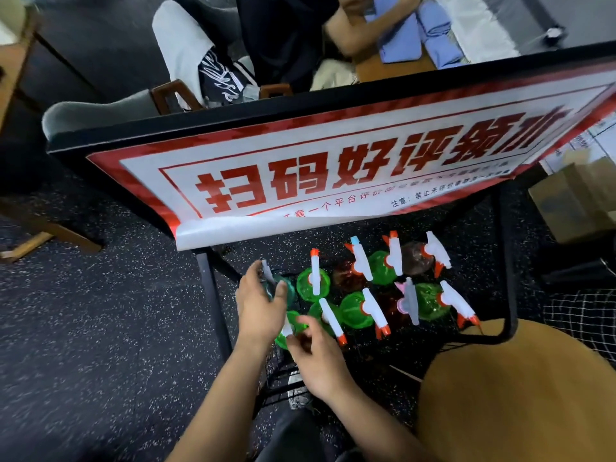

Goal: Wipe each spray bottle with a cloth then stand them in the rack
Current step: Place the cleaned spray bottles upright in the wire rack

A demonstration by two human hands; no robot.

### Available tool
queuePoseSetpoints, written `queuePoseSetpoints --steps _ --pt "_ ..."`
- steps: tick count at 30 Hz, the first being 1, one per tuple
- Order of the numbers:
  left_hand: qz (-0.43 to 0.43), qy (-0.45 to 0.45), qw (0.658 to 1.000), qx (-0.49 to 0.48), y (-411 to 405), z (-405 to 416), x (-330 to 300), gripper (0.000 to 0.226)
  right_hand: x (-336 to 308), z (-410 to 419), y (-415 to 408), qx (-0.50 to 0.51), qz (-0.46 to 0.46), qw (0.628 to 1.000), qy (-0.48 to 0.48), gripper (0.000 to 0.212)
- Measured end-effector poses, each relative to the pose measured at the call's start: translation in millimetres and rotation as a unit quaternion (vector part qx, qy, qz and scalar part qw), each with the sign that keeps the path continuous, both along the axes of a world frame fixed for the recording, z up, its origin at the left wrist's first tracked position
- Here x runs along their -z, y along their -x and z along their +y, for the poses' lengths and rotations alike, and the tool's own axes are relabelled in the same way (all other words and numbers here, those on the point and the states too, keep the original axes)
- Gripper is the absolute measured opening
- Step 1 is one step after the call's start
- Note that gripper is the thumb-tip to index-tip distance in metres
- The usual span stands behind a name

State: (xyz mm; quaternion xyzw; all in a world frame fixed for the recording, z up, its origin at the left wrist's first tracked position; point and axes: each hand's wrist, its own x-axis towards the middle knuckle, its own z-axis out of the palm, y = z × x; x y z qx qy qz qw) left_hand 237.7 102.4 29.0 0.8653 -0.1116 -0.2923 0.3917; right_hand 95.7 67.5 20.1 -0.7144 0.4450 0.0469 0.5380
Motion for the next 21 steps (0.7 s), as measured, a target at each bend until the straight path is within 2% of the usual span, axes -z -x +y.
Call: queuePoseSetpoints --steps 3,5,9,14,21 --pt "-0.079 0.002 0.996 0.029 14 1 -27 0.066 -10 -6 18 -0.007 -0.022 1.0 -0.002 0.038" --pt "-0.108 0.034 0.993 0.043 29 0 -40 0.064 -16 -11 36 0.012 -0.049 0.999 -0.005 0.035" --pt "-0.067 0.102 0.987 0.105 72 -10 -53 0.059 -33 -25 82 0.102 -0.113 0.988 -0.009 0.023" --pt "-0.048 0.143 0.96 0.237 151 -33 -69 0.049 -50 -46 159 0.192 -0.158 0.968 0.018 0.027" --pt "0.006 0.146 0.906 0.397 279 -75 -67 0.043 -58 -71 312 0.337 -0.133 0.93 0.068 0.028"
